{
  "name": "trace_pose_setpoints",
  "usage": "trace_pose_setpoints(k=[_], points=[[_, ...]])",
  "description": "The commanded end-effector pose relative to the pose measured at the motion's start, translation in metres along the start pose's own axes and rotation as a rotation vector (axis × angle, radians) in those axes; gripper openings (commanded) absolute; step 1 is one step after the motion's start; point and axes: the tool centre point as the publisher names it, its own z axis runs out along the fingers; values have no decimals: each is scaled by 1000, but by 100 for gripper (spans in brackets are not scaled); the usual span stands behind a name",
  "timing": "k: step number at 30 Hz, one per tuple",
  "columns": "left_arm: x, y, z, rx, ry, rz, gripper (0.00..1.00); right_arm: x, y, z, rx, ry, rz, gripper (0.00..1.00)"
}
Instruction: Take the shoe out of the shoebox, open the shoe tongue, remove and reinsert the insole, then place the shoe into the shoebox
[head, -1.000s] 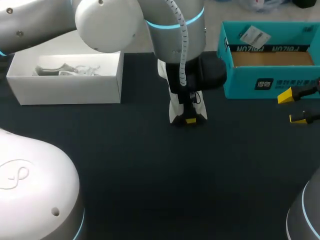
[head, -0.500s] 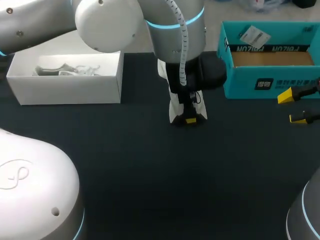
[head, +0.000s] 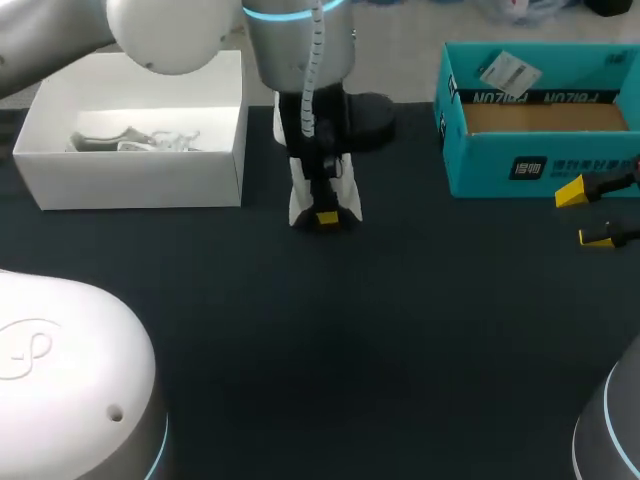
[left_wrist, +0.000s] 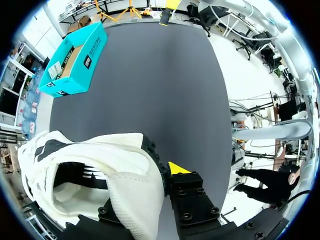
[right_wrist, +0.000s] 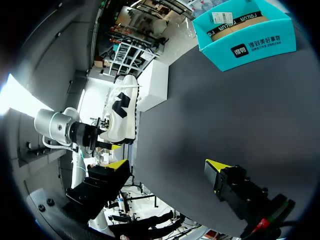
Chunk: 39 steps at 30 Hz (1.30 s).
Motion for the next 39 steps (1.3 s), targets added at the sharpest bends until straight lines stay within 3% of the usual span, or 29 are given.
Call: trace_pose_setpoints(k=[1,7,20,39], points=[[-10,53,-15,24,24,7,0,0,-1,0,-2,-2,2,100],[-31,112,-19,-74,71,13,0,0,-1,0,-2,-2,2,100],[-95,230,-45,-80,37,-69,0,0,-1,0,-2,-2,2,100],[-178,332,-58,-90,61,-136,0,0,-1,0,-2,-2,2,100]])
